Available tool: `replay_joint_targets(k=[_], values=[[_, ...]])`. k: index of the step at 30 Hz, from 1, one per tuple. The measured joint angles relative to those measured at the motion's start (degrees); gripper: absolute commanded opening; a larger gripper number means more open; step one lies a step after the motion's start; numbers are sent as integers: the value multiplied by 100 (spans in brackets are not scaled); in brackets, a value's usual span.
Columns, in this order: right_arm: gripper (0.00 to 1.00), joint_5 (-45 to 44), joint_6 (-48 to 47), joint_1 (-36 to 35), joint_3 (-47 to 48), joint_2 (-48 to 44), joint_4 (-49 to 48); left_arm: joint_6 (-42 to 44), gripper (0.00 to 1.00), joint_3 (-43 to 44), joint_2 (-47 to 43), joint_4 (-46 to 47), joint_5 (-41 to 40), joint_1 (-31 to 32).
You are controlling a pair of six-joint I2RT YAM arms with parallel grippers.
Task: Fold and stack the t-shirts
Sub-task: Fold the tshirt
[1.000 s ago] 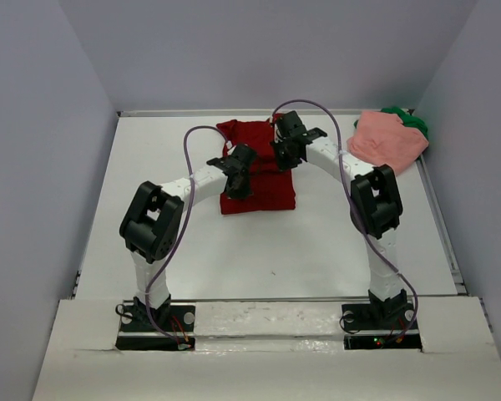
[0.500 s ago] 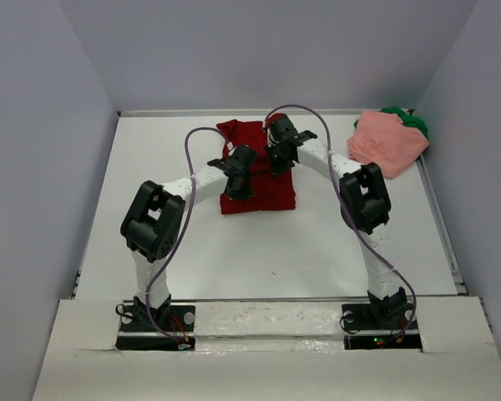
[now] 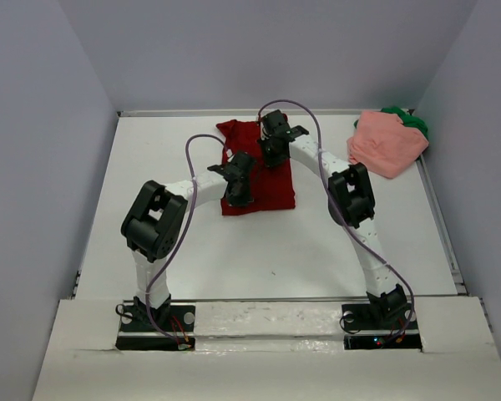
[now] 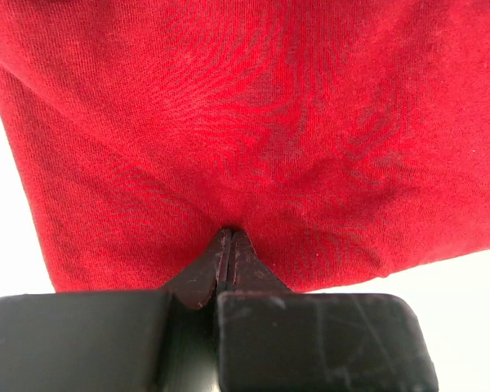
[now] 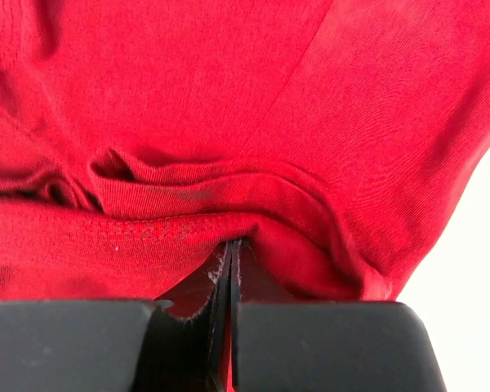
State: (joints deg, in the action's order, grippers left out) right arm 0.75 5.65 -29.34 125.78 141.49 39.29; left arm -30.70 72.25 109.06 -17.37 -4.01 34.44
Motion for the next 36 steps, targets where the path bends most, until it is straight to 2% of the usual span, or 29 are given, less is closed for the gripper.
replay_joint_targets(k=[9,18,25,27,33,36], values=[[0,-271,-181,0,577,199,83,-13,0,-92,0,210,57,85],[0,-380,-490,125,1766,809,103,-24,0,-122,2,317,81,192],[0,-476,-734,267,1998,787,79,-24,0,-122,9,345,76,221],[0,-490,-688,295,1738,560,87,-24,0,-122,9,345,76,221],[0,-494,-428,302,66,-931,-24,-24,0,-122,9,343,70,223],[0,-503,-363,302,-431,-1294,-186,-26,0,-120,9,339,57,223]])
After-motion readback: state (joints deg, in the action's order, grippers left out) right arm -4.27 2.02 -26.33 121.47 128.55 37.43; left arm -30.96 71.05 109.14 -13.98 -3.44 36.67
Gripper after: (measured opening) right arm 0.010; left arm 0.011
